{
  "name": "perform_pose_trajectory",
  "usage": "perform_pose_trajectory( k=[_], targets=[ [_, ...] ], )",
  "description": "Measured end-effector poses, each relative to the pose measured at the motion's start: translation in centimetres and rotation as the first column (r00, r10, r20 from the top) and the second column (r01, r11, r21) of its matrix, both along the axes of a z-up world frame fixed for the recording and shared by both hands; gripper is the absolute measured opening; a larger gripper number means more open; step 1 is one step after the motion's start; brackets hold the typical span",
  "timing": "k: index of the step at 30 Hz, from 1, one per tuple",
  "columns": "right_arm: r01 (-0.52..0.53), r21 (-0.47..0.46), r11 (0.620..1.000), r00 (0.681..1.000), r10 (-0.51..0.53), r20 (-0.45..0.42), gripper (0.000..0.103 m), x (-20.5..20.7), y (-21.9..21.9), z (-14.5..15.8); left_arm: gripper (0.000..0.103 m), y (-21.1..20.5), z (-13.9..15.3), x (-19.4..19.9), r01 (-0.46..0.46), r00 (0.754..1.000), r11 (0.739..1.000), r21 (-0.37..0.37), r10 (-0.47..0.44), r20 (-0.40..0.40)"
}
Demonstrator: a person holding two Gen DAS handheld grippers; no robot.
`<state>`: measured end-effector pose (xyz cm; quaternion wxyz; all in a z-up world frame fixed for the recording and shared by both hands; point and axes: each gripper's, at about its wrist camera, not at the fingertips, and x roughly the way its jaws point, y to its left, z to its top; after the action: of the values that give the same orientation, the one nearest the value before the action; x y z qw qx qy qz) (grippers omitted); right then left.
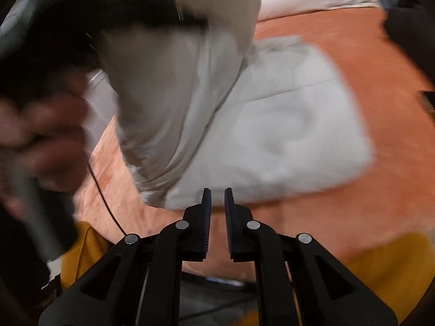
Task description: Fold large clothes
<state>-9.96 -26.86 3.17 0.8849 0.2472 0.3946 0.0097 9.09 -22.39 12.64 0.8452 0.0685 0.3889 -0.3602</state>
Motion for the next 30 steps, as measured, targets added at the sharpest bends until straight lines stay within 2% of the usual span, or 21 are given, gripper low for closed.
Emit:
perform_pose_trajectory(
  k=[3,6,10,12,13,14,16,18,19,22,24,25,26,28,30],
  targets=[
    [0.1,-0.008,0.995,0.995,-0.101,-0.013,0.011,-3.0,-3.3,0.3,0.01,-3.4,-3.6,-0.3,0.046,0.999,0.995,0.084,-0.046,-0.001],
    [0.188,0.001,0.982,0.982,-0.188,-0.029,0.011,-4.7,-5.8,-0.3,0.011,-5.6,-6.3,-0.5,0.053,0.998,0.99,0.129,-0.055,0.012],
    [0.263,0.041,0.964,0.965,-0.262,-0.029,0.011,-5.7,-8.0,-0.1,0.011,-6.9,-8.1,-0.7,0.039,0.998,0.985,0.168,-0.046,0.035],
    [0.287,0.05,0.956,0.958,-0.288,0.002,0.011,-4.9,-9.1,1.3,0.013,-6.9,-8.4,-0.6,0.044,0.998,0.984,0.171,-0.051,0.035],
    [0.293,0.061,0.954,0.955,-0.295,0.03,0.015,-5.1,-10.0,2.5,0.018,-6.8,-8.3,-0.6,0.046,0.998,0.984,0.174,-0.053,0.036],
    [0.29,0.069,0.955,0.953,-0.294,0.065,0.026,-4.7,-10.5,3.5,0.02,-6.2,-7.7,-0.7,0.04,0.999,0.986,0.162,-0.045,0.03],
    [0.277,0.056,0.959,0.948,-0.282,0.148,0.048,-3.3,-11.4,6.1,0.038,-4.8,-5.9,-2.0,0.031,1.0,0.994,0.103,-0.03,-0.01],
    [0.253,0.042,0.967,0.944,-0.256,0.21,0.049,-1.9,-11.6,8.2,0.047,-2.5,-3.5,-2.9,0.0,0.999,1.0,0.012,0.001,-0.041],
    [0.233,0.048,0.971,0.944,-0.238,0.23,0.051,-1.5,-11.2,8.7,0.056,-1.0,-2.0,-3.4,-0.011,0.999,0.999,-0.04,0.009,-0.048],
    [0.196,0.074,0.978,0.944,-0.209,0.257,0.063,0.2,-10.3,9.2,0.078,3.4,1.9,-4.6,-0.049,0.998,0.984,-0.172,0.041,-0.046],
    [0.159,0.098,0.982,0.946,-0.18,0.268,0.066,1.6,-9.3,9.1,0.081,6.8,4.7,-4.9,-0.072,0.997,0.964,-0.258,0.066,-0.032],
    [0.149,0.104,0.983,0.944,-0.173,0.282,0.071,2.0,-9.2,8.8,0.082,8.5,6.0,-4.9,-0.091,0.996,0.955,-0.282,0.09,-0.013],
    [0.138,0.101,0.985,0.94,-0.162,0.301,0.081,2.4,-9.0,8.7,0.083,9.3,6.7,-4.8,-0.108,0.994,0.952,-0.287,0.113,-0.001],
    [0.129,0.075,0.989,0.929,-0.147,0.339,0.092,2.4,-7.5,9.4,0.085,11.5,8.2,-3.9,-0.204,0.974,0.939,-0.279,0.224,0.042],
    [0.12,0.01,0.993,0.931,-0.116,0.347,0.095,3.3,-5.8,10.0,0.085,12.6,8.6,-2.8,-0.281,0.949,0.921,-0.27,0.308,0.065]
  ],
)
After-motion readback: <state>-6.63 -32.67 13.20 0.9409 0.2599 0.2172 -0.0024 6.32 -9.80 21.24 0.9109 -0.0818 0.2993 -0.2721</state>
